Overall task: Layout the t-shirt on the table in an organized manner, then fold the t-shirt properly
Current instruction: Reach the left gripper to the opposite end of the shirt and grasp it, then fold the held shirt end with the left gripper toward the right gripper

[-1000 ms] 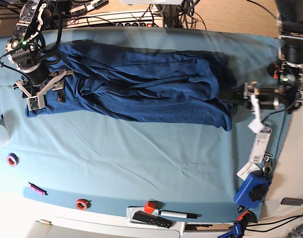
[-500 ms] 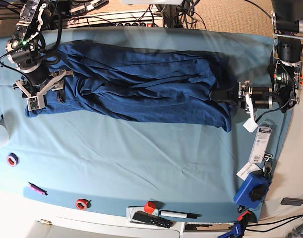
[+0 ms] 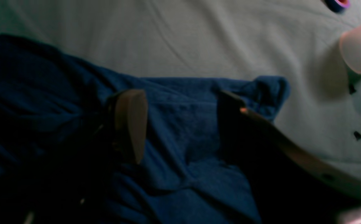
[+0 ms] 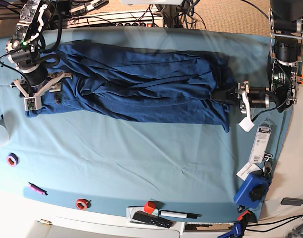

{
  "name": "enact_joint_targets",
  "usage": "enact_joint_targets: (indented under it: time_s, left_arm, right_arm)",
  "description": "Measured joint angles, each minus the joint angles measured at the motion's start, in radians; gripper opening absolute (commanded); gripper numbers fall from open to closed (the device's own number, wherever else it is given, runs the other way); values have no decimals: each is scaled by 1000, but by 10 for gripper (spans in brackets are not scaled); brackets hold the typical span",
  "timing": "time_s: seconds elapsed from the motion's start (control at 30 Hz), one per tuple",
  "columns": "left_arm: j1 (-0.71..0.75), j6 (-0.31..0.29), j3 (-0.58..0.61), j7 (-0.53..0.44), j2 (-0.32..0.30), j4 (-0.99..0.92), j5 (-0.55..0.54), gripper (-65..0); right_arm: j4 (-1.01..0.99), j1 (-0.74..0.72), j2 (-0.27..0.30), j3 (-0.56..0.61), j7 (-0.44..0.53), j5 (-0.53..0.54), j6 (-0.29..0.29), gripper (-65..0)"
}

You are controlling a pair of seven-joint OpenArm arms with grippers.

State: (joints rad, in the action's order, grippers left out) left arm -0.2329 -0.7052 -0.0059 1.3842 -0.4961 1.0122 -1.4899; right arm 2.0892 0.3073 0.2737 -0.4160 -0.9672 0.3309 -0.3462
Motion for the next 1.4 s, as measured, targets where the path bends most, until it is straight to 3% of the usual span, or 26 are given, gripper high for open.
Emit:
enact_joint_targets:
  time_s: [0.1, 0.27, 0.53, 0.87, 1.0, 1.2, 1.4]
  left_arm:
    - [0, 0, 0, 1, 0, 0, 3, -650]
    - [0, 2, -1, 5, 18, 29, 30, -650]
    - [11, 5, 5, 19, 143, 183, 35, -650]
    - [10, 5, 5, 21, 291, 245, 38, -650]
    - [9, 8, 6, -28, 354, 245, 42, -650]
    - [6, 9, 14, -105, 403, 245, 178, -650]
    - [6, 13, 128, -247, 421, 245, 302, -650]
  right_arm:
    - [0, -2, 0, 0, 11, -98, 96, -299]
    - [0, -2, 0, 0, 26, -208, 195, -299]
    - [-8, -5, -30, 0, 28, -396, 333, -299]
    - [-223, -74, -30, -1, 34, -426, 343, -299]
    - [-298, -106, -31, -1, 34, -427, 343, -299]
    - [-311, -121, -31, -1, 51, -427, 335, -299]
    - [-311, -124, -31, -1, 56, -425, 335, -299]
